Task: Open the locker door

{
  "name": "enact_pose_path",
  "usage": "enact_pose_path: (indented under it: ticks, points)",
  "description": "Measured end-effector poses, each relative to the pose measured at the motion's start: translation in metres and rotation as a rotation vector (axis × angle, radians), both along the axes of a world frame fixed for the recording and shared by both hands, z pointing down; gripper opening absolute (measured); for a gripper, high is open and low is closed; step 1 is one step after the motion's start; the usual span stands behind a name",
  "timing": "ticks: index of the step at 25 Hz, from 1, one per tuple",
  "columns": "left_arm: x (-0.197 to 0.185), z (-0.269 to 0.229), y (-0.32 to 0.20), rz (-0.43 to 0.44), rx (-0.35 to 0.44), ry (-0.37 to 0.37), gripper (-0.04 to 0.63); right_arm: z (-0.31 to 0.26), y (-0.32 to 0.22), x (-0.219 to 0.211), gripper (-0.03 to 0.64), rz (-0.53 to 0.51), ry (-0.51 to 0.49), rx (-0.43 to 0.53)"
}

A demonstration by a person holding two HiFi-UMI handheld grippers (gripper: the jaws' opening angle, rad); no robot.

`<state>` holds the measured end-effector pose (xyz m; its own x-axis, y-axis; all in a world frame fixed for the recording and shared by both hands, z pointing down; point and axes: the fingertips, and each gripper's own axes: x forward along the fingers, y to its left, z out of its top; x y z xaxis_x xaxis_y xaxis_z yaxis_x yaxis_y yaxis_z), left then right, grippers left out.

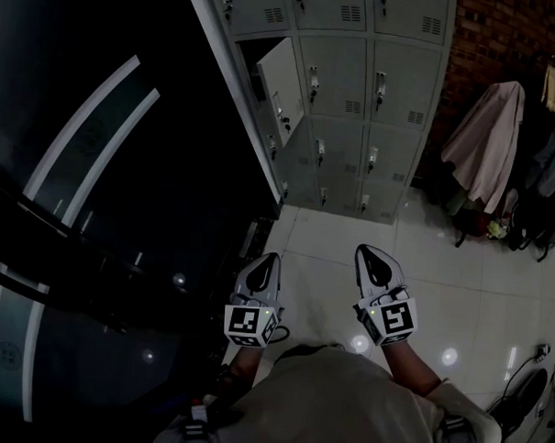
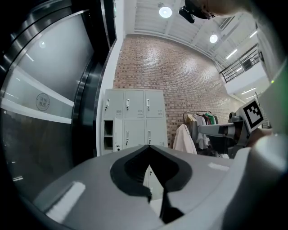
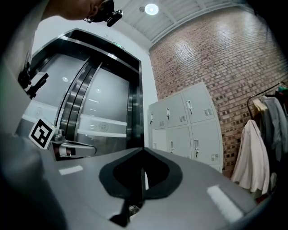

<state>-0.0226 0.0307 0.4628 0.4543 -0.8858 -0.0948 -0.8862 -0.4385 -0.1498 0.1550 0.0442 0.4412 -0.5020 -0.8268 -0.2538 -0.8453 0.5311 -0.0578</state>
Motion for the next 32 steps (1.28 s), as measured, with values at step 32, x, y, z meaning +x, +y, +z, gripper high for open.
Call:
enact_pose_path:
  ticks: [32]
  points:
    - [-0.032,0.025,0.022,0.039,-0.021,-0.001,0.048,0.024,0.027,-0.045,0.0,-0.008,0.02,-0.063]
